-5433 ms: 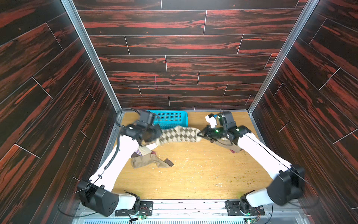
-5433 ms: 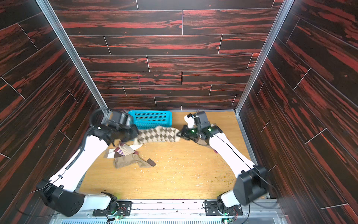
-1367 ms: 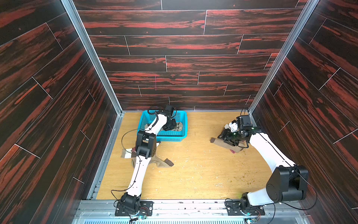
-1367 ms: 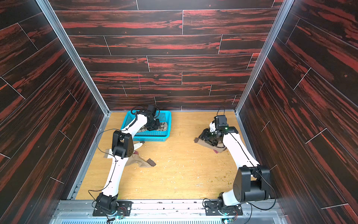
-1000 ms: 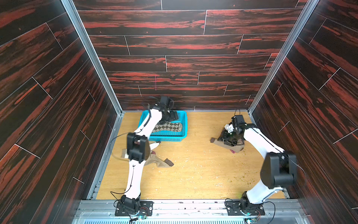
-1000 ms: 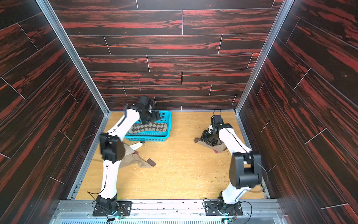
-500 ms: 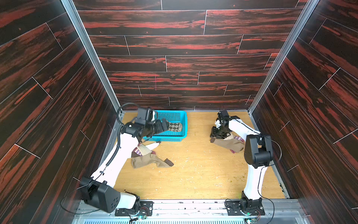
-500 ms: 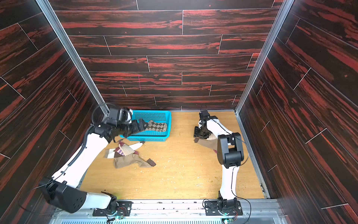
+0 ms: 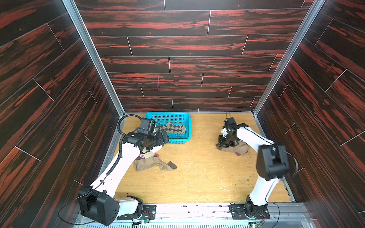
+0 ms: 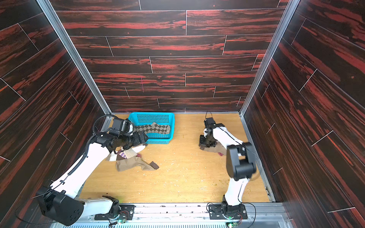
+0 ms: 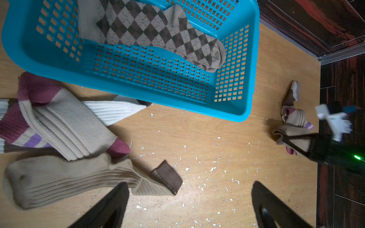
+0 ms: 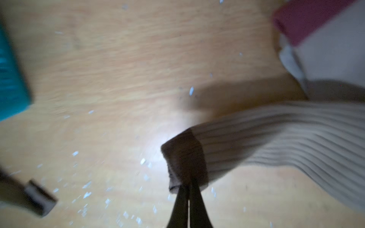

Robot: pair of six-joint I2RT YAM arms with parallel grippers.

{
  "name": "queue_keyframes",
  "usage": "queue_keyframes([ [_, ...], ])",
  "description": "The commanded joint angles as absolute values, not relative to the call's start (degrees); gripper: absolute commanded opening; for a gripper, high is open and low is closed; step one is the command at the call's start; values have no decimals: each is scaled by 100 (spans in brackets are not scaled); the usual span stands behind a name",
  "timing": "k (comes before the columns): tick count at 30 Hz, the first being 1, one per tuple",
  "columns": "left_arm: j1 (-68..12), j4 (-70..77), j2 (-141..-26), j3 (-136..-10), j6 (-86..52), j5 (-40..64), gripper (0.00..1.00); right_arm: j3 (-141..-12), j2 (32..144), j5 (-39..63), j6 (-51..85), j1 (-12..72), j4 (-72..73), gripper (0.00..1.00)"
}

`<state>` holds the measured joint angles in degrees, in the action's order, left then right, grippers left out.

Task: Place the socks together as a pair
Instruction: Move the sock to the center of the board.

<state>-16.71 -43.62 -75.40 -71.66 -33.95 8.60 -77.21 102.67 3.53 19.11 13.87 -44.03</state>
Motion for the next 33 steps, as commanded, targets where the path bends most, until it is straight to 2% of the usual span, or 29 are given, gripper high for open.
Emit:
queue_keyframes([
  [1, -1652, -4317, -7617, -7120, -3395, 927, 98, -7458, 9588, 780, 2234, 1425, -4335, 0],
  [5, -1661, -4276, -7664, -7027, -3375, 998, 97, -6937, 9042, 1202, 2586, 1578, -4313, 0],
  [8, -1687, -4198, -7614, -6856, -3399, 995, 97, -6466, 8849, 1371, 2997, 2073, -3967, 0],
  [15, -1727, -4175, -7433, -6483, -3458, 853, 97, -6181, 9398, 1951, 4081, 3311, -2965, 0],
  [24, -1774, -4131, -7004, -5953, -3574, 740, 97, -6718, 9987, 2421, 4033, 4101, -3056, 1],
  [27, -1813, -4087, -6829, -5746, -3660, 729, 97, -6590, 9837, 2510, 3923, 4128, -3043, 44],
  [30, -1904, -4087, -6644, -5582, -3709, 708, 97, -6529, 9539, 2466, 3683, 4045, -3321, 57],
  [33, -2107, -4054, -6501, -5474, -3773, 644, 97, -6452, 9097, 2597, 3460, 3862, -3618, 62],
])
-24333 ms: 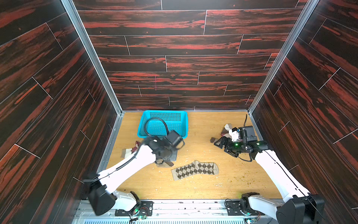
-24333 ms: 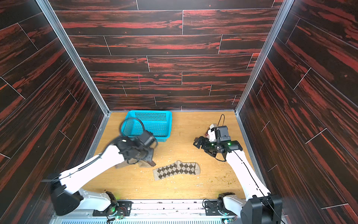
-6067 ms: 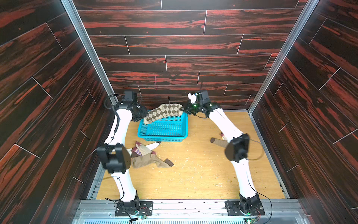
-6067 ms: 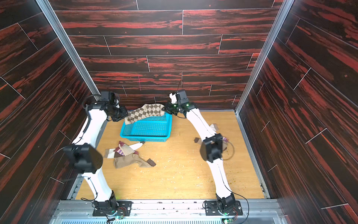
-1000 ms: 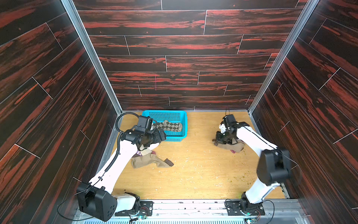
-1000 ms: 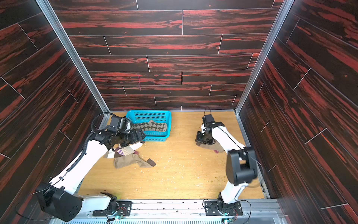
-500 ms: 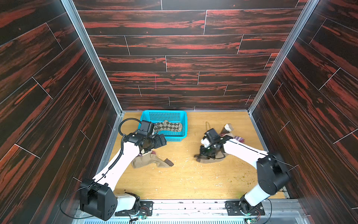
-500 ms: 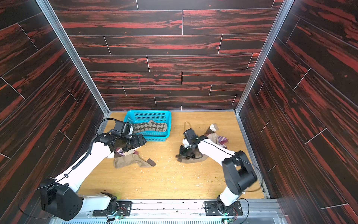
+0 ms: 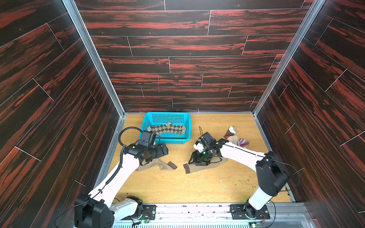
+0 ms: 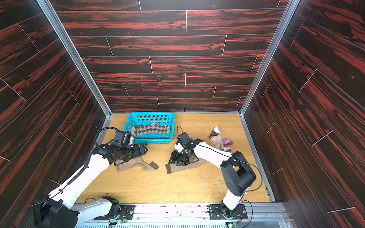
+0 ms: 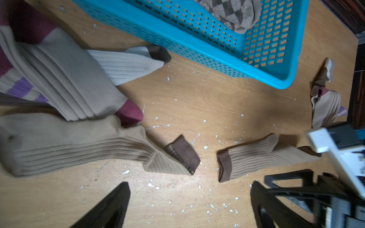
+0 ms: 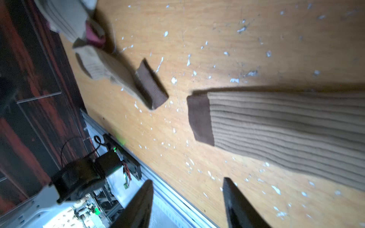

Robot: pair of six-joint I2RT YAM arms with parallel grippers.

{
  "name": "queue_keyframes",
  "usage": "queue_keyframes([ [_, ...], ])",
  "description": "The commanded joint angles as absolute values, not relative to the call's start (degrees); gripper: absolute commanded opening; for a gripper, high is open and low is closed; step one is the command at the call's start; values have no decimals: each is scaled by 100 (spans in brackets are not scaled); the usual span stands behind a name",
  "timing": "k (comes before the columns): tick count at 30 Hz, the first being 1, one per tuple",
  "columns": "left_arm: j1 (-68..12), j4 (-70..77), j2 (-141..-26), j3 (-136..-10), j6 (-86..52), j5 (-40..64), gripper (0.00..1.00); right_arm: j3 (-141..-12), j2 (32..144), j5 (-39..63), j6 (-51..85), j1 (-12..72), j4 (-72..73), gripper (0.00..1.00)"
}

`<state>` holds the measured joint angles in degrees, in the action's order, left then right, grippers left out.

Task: Place the socks together as a pair
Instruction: Move the sock to the center of the board.

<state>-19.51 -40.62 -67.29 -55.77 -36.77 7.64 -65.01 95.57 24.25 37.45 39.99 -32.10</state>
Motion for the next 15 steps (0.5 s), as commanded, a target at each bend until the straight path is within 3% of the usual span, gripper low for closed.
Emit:
queue_keyframes([
  [1, -2202, -4024, -6480, -5452, -3798, 644, 97, -6473, 8960, 2564, 3362, 3786, -3805, 62],
  [5, -2757, -3825, -6563, -5375, -3836, 665, 97, -6455, 8360, 2226, 3062, 3288, -4511, 63],
  [10, -3450, -3791, -7214, -5447, -3748, 770, 96, -6030, 7837, 2117, 2743, 2028, -4975, 63],
  [15, -3802, -4041, -8271, -5732, -3729, 1179, 91, -5881, 7676, 2059, 2545, 1750, -4976, 70],
])
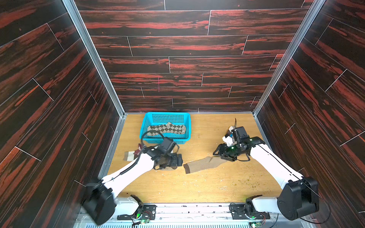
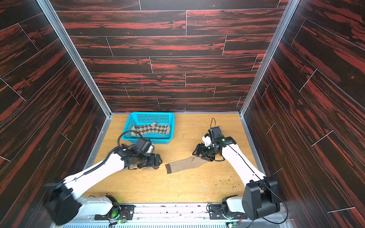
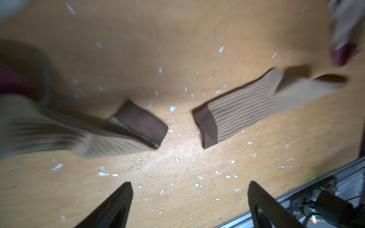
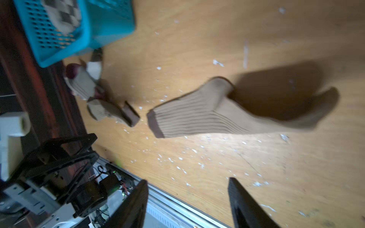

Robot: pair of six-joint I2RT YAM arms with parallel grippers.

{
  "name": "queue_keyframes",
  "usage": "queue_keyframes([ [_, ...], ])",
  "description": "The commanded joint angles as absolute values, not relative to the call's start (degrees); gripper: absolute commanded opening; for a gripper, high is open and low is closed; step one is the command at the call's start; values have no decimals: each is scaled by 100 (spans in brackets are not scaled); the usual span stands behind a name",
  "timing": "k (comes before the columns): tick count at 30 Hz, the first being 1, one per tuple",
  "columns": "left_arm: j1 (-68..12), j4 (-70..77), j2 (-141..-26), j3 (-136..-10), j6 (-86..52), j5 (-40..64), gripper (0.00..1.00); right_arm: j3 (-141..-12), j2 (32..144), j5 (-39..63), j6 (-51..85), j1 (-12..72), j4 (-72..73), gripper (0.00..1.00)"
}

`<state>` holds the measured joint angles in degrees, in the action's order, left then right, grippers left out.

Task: Place the socks together as a pair
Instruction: Move the sock to the center of the board, then adjust the sock at the center of the board.

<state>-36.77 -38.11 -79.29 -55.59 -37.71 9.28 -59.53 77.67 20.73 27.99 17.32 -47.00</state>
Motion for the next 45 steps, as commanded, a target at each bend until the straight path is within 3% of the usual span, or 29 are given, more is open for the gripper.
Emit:
queue_keyframes([
  [1, -3892, -4040, -8480, -5813, -3779, 1239, 90, -5861, 7667, 2077, 2557, 1753, -4930, 71],
  [7, -4160, -4323, -9475, -6419, -3951, 1177, 80, -5642, 7366, 2258, 2675, 1749, -4499, 77],
  [23, -4486, -4594, -11432, -7762, -4381, 573, 55, -5564, 6849, 2432, 2610, 1749, -4452, 77],
  [25, -4531, -4507, -11577, -7830, -4405, 596, 46, -5539, 6808, 2464, 2602, 1751, -4438, 77],
  [27, -4543, -4429, -11635, -7846, -4437, 627, 19, -5528, 6770, 2413, 2567, 1749, -4455, 77],
  [29, -4552, -4465, -11549, -7895, -4476, 615, 7, -5528, 6743, 2350, 2509, 1744, -4497, 77],
  [45, -4795, -4785, -10167, -9654, -5277, 944, 1, -6023, 6557, 1853, 2294, 732, -4768, 78],
])
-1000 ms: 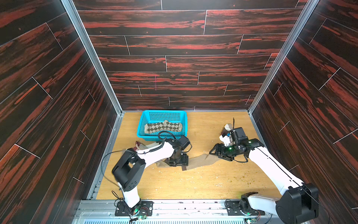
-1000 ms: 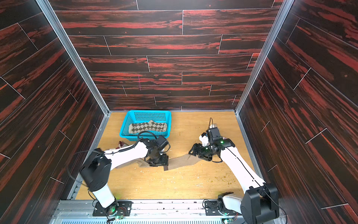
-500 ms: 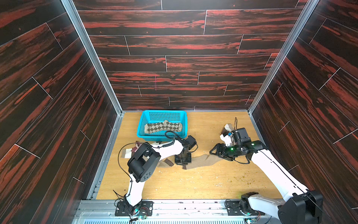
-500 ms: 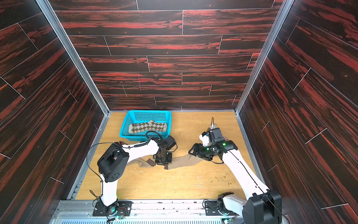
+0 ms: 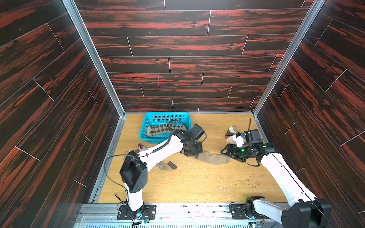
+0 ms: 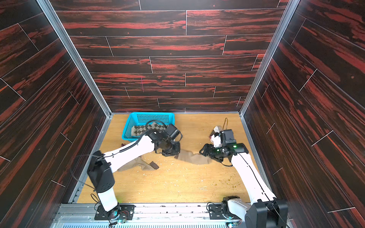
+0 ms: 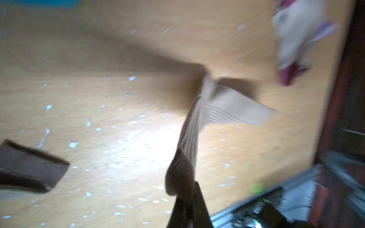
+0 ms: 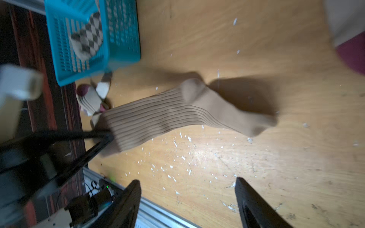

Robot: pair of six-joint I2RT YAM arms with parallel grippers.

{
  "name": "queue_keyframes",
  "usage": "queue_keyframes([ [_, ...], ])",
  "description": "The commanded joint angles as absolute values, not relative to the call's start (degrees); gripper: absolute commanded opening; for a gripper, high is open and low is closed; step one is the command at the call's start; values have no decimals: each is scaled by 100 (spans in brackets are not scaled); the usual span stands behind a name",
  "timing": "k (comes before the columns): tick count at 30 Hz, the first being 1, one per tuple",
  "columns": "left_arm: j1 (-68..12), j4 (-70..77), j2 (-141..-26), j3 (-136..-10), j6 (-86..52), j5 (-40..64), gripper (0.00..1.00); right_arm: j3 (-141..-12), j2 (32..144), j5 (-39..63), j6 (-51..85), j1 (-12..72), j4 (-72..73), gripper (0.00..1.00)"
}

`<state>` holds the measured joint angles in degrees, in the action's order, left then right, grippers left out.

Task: Place the socks together as a pair
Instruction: Adjust the sock at the center of the board.

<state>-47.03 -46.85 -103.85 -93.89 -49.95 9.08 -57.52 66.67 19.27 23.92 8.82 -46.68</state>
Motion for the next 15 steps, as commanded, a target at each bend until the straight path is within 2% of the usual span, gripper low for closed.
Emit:
queue_keyframes([
  [1, -4835, -4747, -10184, -9819, -5335, 968, 2, -6103, 6557, 1852, 2294, 657, -4780, 78],
  [9, -5156, -4880, -10753, -11221, -5497, 1162, 1, -6483, 6501, 1918, 2312, 243, -4823, 79],
  [15, -5177, -4925, -10576, -10876, -5513, 1138, 1, -6444, 6483, 2178, 2260, 231, -4873, 79],
])
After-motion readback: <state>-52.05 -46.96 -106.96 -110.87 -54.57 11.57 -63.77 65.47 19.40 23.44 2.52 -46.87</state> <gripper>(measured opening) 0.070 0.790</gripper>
